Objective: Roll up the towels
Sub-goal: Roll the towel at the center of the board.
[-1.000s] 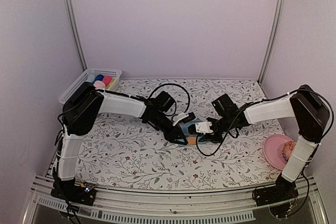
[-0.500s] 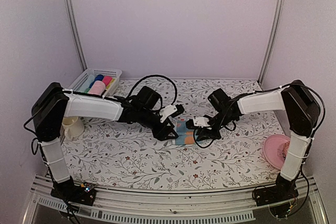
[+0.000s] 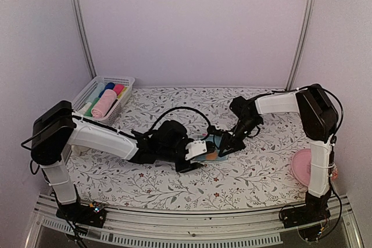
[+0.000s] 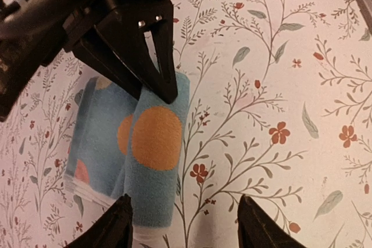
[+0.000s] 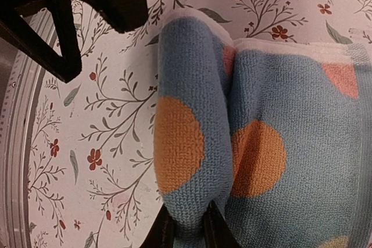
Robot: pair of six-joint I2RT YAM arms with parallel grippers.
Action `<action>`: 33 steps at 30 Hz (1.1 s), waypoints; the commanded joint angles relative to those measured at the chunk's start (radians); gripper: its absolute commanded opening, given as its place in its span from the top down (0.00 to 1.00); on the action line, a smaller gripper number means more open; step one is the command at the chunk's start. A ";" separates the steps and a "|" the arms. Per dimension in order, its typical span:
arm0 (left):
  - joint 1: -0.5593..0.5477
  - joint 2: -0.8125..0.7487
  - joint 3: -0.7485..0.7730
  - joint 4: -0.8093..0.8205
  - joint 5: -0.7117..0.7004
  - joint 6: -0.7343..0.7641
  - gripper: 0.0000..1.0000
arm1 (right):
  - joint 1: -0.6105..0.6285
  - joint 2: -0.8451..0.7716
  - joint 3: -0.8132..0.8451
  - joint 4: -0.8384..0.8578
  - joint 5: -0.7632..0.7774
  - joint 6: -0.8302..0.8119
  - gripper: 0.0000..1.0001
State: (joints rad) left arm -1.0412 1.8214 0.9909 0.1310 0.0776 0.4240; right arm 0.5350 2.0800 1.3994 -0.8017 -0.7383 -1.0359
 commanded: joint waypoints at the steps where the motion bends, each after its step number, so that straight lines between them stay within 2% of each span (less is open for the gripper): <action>1: -0.035 0.024 -0.004 0.119 -0.101 0.098 0.39 | -0.006 0.057 0.042 -0.185 -0.064 -0.023 0.88; 17: -0.081 0.095 0.024 0.100 -0.095 0.154 0.41 | -0.028 0.127 0.090 -0.278 -0.084 -0.049 0.88; 33: -0.074 0.211 0.040 0.124 -0.206 0.162 0.46 | -0.036 0.149 0.099 -0.304 -0.084 -0.065 0.87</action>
State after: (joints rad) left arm -1.1110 1.9945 1.0187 0.2710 -0.0940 0.5831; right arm 0.5053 2.1834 1.4891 -1.0634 -0.8501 -1.0847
